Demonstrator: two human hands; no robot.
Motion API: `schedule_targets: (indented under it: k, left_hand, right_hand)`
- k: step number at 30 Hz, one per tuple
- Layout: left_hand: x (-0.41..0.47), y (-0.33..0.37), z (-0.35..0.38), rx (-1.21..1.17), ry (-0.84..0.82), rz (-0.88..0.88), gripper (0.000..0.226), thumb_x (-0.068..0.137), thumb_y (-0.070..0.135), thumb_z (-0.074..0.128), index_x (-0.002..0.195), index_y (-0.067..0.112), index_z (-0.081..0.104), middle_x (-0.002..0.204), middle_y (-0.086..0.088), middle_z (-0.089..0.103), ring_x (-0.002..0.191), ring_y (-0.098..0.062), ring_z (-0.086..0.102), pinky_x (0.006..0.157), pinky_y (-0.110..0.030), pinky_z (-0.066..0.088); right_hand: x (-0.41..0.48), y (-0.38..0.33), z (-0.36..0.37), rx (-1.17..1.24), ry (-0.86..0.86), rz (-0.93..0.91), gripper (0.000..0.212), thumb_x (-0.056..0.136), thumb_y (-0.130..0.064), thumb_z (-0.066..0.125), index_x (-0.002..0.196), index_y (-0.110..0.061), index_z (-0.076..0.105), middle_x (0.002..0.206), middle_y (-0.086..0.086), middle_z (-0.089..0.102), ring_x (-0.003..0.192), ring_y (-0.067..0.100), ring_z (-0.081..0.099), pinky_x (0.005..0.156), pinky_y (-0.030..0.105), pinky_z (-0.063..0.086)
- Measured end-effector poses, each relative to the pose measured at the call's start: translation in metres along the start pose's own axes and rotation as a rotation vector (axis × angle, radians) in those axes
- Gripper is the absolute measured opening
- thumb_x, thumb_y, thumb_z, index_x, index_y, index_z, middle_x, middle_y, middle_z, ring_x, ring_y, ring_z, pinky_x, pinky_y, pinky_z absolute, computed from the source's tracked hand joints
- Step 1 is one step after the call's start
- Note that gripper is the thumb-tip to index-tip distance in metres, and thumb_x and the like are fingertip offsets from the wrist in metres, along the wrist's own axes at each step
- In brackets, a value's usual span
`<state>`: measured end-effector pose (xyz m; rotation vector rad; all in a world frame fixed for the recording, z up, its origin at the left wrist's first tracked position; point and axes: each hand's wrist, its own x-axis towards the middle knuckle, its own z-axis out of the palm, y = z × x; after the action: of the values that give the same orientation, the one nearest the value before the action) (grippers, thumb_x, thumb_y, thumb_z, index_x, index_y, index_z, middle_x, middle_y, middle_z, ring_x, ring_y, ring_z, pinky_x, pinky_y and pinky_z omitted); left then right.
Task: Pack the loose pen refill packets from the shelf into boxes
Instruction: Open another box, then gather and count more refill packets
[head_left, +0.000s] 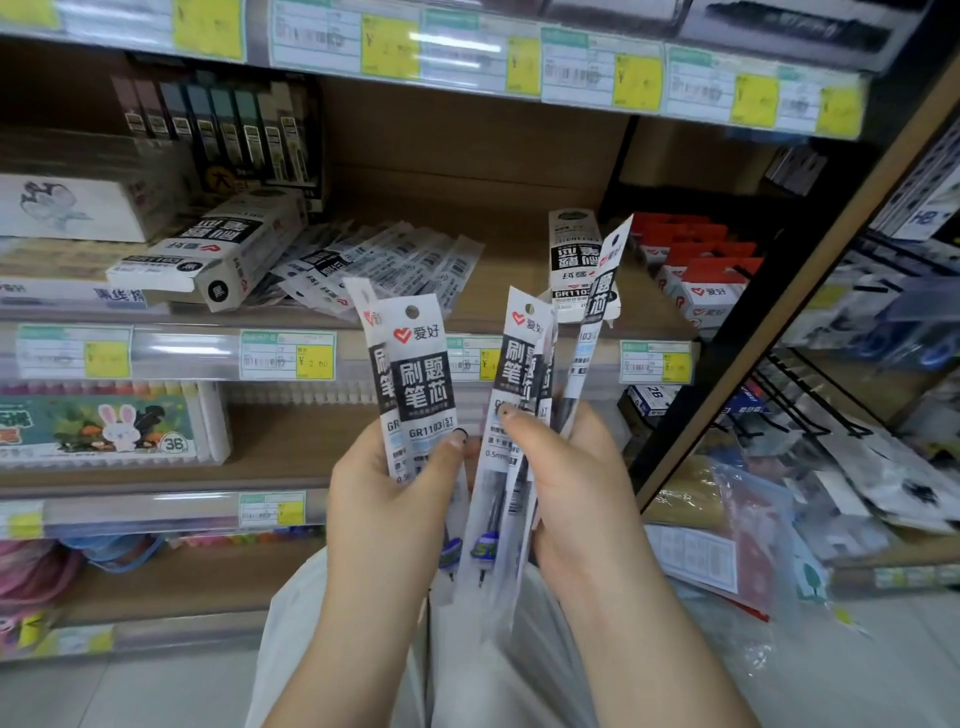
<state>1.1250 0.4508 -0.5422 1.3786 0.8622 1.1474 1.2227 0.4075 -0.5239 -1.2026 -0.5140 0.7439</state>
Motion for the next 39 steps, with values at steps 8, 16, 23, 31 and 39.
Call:
schedule_targets:
  k: [8,16,23,31,39]
  left_hand:
    - [-0.003,0.000,0.012,0.029,-0.146,-0.074,0.024,0.093,0.021,0.051,0.077,0.026,0.068,0.077,0.017,0.072,0.072,0.007,0.064,0.058,-0.008,0.044]
    - [-0.001,-0.006,0.007,-0.182,-0.268,-0.253,0.018,0.090,0.019,0.058,0.090,0.028,0.074,0.090,-0.005,0.075,0.089,-0.027,0.070,0.089,-0.055,0.050]
    - [0.003,-0.003,0.005,-0.228,-0.260,-0.229,0.023,0.077,0.031,0.055,0.092,0.032,0.073,0.094,-0.002,0.075,0.093,-0.024,0.070,0.090,-0.054,0.050]
    - [0.000,-0.003,0.005,-0.282,-0.355,-0.170,0.022,0.069,0.026,0.073,0.091,0.026,0.073,0.094,-0.005,0.075,0.089,-0.023,0.071,0.074,-0.035,0.057]
    - [0.002,-0.001,0.005,-0.286,-0.382,-0.152,0.027,0.064,0.026,0.076,0.091,0.027,0.073,0.091,-0.003,0.075,0.086,-0.021,0.072,0.068,-0.030,0.057]
  right_hand:
    - [-0.005,0.009,0.009,-0.117,0.061,-0.126,0.028,0.067,-0.012,0.058,0.092,-0.017,0.067,0.088,0.001,0.075,0.085,0.019,0.071,0.080,0.040,0.057]
    - [-0.004,0.001,0.001,0.078,-0.017,0.041,0.030,0.087,-0.002,0.052,0.073,-0.019,0.074,0.080,0.007,0.076,0.073,0.020,0.072,0.059,0.030,0.058]
    - [0.002,-0.006,-0.006,-0.084,-0.056,-0.038,0.031,0.092,-0.012,0.055,0.078,-0.031,0.074,0.087,-0.004,0.076,0.087,0.017,0.071,0.083,0.040,0.056]
    - [-0.001,-0.008,-0.007,-0.122,-0.033,-0.186,0.020,0.082,-0.002,0.068,0.093,-0.018,0.071,0.094,0.002,0.075,0.089,0.021,0.071,0.080,0.043,0.057]
    - [0.002,-0.008,-0.010,-0.128,0.017,-0.228,0.017,0.072,-0.018,0.073,0.089,-0.022,0.072,0.092,-0.002,0.076,0.088,0.017,0.072,0.077,0.038,0.057]
